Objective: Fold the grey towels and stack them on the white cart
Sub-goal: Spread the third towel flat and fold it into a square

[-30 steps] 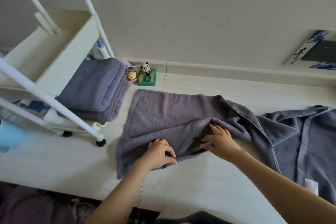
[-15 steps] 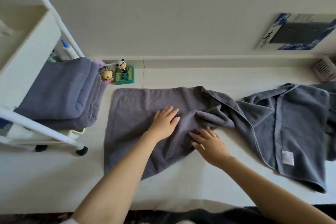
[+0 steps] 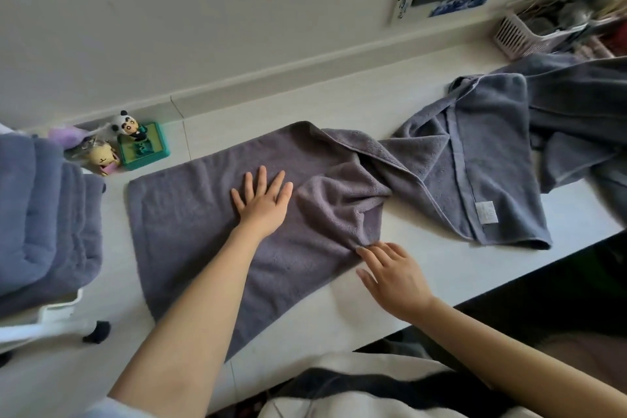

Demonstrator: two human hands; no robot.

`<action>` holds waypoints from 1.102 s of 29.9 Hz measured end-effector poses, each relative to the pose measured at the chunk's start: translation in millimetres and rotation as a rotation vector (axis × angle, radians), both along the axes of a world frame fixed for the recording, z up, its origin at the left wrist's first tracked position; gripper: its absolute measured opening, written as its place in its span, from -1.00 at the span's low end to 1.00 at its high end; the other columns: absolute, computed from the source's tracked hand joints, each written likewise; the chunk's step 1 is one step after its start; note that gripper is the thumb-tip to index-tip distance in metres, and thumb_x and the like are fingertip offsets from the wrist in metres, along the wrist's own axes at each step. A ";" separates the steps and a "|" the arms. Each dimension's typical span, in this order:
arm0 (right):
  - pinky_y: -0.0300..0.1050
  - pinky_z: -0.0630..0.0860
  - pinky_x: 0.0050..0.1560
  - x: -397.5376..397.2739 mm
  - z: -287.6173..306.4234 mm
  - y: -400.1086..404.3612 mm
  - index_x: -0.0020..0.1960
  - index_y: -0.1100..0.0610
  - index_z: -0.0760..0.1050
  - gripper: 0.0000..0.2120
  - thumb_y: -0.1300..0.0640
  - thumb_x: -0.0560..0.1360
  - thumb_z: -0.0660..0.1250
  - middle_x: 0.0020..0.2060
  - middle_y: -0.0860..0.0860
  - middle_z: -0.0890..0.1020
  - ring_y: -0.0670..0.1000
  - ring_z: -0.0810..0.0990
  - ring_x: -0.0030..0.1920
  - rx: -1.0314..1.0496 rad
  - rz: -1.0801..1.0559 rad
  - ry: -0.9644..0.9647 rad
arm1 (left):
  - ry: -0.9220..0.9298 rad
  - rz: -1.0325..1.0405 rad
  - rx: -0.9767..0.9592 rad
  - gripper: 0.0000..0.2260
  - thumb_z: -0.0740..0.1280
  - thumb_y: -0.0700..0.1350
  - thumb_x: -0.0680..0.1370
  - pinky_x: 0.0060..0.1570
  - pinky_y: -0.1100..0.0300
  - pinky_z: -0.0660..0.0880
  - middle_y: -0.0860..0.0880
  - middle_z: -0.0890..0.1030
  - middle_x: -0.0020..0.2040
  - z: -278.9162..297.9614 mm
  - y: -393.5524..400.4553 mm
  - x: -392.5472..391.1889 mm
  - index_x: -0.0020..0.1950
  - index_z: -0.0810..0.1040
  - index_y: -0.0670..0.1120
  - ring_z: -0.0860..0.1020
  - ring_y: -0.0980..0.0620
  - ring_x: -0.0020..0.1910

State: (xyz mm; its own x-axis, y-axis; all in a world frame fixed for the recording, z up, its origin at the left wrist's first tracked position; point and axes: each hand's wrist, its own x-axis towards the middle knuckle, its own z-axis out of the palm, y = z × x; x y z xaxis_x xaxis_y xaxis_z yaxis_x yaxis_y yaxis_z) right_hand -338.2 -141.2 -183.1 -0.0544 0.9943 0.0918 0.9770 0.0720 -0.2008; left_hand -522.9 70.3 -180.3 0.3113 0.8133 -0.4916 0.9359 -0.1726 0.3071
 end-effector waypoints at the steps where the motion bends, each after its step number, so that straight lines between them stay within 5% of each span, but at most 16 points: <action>1: -0.06 0.51 -0.04 0.6 0.4 -6.4 0.07 0.19 0.59 -0.53 -0.07 0.61 0.01 -0.16 0.02 0.65 0.08 0.62 -0.14 0.012 0.003 -0.005 | 0.000 0.010 0.002 -0.51 -0.22 0.27 0.58 0.41 -0.19 -0.34 0.08 -0.23 0.55 0.9 0.1 -0.5 0.52 -0.09 0.24 -0.31 -0.04 0.51; 4: -0.07 0.47 -0.16 2.0 2.3 -13.9 -0.04 0.14 0.58 -0.65 -0.01 0.59 0.08 -0.32 -0.02 0.62 0.06 0.57 -0.34 0.055 0.011 0.024 | 0.034 0.079 0.090 -0.47 -0.15 0.28 0.58 0.42 -0.21 -0.26 -0.04 -0.02 0.56 6.3 -3.8 4.4 0.50 0.15 0.13 -0.14 -0.11 0.53; 7: -0.07 0.40 -0.15 8.2 7.3 0.3 -0.15 0.14 0.52 -0.72 0.02 0.55 0.12 -0.31 0.01 0.56 0.10 0.53 -0.29 0.085 -0.056 0.061 | -0.049 0.047 0.357 -0.51 0.04 0.18 0.60 0.45 -0.19 -0.08 -0.17 0.26 0.43 13.6 -9.8 22.1 0.36 0.39 -0.11 0.15 -0.16 0.45; 9: -0.06 0.37 -0.21 10.2 9.2 9.0 -0.20 0.17 0.44 -0.72 0.01 0.53 0.12 -0.29 0.06 0.50 0.14 0.48 -0.28 0.075 -0.147 0.126 | -0.160 -0.145 0.325 -0.51 0.06 0.14 0.61 0.46 -0.16 -0.07 -0.16 0.14 0.51 12.6 -14.9 33.9 0.47 0.26 -0.08 0.07 -0.13 0.49; 12: -0.09 0.35 -0.33 11.5 5.3 1.2 -0.18 0.15 0.34 -0.76 -0.02 0.51 0.13 -0.27 0.06 0.47 0.12 0.46 -0.30 0.052 -0.200 0.171 | -0.034 -0.316 0.110 -0.47 -0.12 0.24 0.60 0.42 -0.16 -0.30 0.02 -0.18 0.56 -0.1 -22.8 38.1 0.54 -0.10 0.14 -0.23 -0.02 0.53; 19: -0.09 0.42 -0.43 19.4 2.4 -26.7 -0.20 0.18 0.41 -0.69 -0.04 0.52 0.12 -0.30 0.04 0.48 0.10 0.49 -0.37 0.036 -0.247 0.193 | 0.011 -0.275 0.092 -0.52 -0.19 0.20 0.61 0.44 -0.10 -0.33 0.09 -0.20 0.56 -7.1 -11.1 25.5 0.54 -0.11 0.18 -0.27 0.04 0.52; 23: -0.06 0.42 -0.06 40.3 10.7 -10.9 -0.01 0.21 0.48 -0.70 -0.02 0.52 0.16 -0.12 0.11 0.52 0.12 0.47 -0.11 0.133 -0.375 0.217 | -0.091 -0.163 0.175 -0.54 -0.06 0.16 0.63 0.45 -0.07 -0.25 -0.02 0.05 0.56 -5.5 -15.4 35.0 0.51 0.18 0.07 -0.07 -0.02 0.54; 26: -0.01 0.27 0.17 63.3 10.8 -4.9 0.16 0.18 0.44 -0.59 -0.10 0.47 0.18 0.04 0.15 0.50 0.14 0.38 0.09 0.110 -0.577 0.194 | -0.285 -0.100 0.386 -0.49 0.01 0.20 0.54 0.32 -0.07 0.17 -0.12 0.48 0.28 2.1 -26.8 52.4 0.24 0.54 -0.07 0.37 -0.17 0.32; 29: 0.05 0.25 0.21 79.5 9.6 -2.7 0.26 0.16 0.42 -0.54 -0.09 0.48 0.30 0.11 0.16 0.50 0.20 0.40 0.17 -0.039 -0.664 0.214 | -0.459 -0.164 0.472 -0.53 0.06 0.18 0.48 0.10 0.01 0.31 -0.08 0.57 0.07 12.4 -37.5 76.4 0.05 0.62 -0.08 0.50 -0.15 0.10; 33: -0.01 0.33 0.04 92.4 13.7 2.2 0.13 0.23 0.48 -0.66 0.00 0.50 0.34 -0.01 0.15 0.59 0.20 0.48 0.07 -0.096 -0.654 0.323 | -0.581 -0.378 0.434 -0.61 0.13 0.16 0.49 0.10 0.09 0.26 0.02 0.59 0.09 25.4 -54.0 120.2 0.08 0.64 0.01 0.50 -0.06 0.12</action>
